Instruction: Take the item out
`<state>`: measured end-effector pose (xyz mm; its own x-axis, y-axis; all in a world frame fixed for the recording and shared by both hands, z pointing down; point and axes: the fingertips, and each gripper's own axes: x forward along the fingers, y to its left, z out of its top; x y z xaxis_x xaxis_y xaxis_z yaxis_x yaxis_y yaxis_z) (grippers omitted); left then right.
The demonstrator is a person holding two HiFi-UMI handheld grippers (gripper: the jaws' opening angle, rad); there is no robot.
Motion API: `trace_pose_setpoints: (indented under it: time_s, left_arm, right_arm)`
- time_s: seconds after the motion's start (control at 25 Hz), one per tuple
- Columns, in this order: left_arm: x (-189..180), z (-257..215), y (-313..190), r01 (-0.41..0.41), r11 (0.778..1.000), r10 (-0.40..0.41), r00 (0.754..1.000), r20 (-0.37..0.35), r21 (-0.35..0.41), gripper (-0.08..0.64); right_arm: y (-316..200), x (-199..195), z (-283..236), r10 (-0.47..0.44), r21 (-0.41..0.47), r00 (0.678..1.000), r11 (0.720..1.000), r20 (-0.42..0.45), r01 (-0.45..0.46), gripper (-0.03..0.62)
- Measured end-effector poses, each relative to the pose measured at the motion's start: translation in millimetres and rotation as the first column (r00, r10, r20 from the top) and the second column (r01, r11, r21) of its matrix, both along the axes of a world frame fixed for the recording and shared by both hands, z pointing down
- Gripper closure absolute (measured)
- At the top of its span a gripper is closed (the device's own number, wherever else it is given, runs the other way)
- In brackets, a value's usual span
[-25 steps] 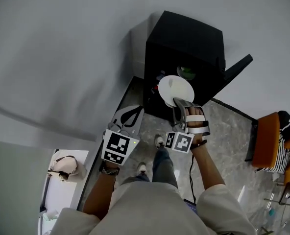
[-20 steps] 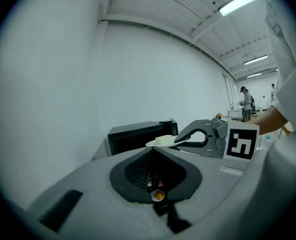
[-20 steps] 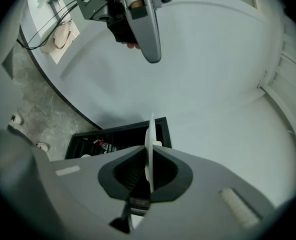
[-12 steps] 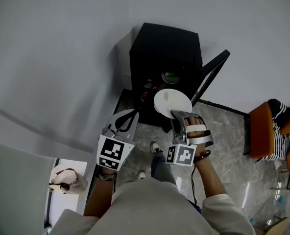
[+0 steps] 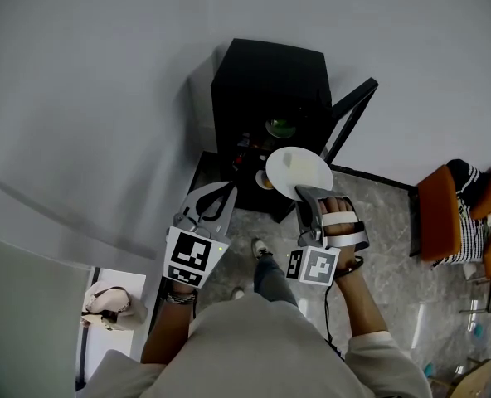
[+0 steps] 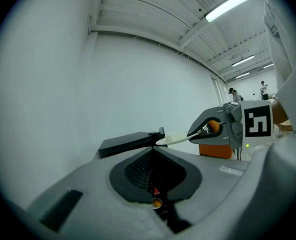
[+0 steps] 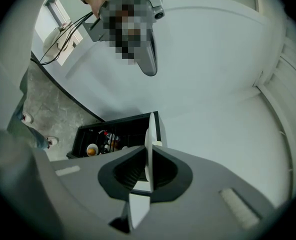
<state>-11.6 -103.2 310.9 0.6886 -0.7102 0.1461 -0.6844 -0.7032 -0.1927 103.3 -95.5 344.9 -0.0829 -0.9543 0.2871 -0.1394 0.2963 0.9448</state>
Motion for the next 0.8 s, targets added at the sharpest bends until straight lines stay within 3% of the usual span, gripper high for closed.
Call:
trace_pose_setpoints:
  time_s: [0.8]
  left_arm:
    - [-5.1, 3.8, -0.2, 0.003, 1.000, -0.003, 1.000, 0.007, -0.001, 0.555]
  right_arm:
    - [1.9, -5.9, -11.2, 0.003, 0.017, 1.000, 1.000, 0.005, -0.003, 0.571]
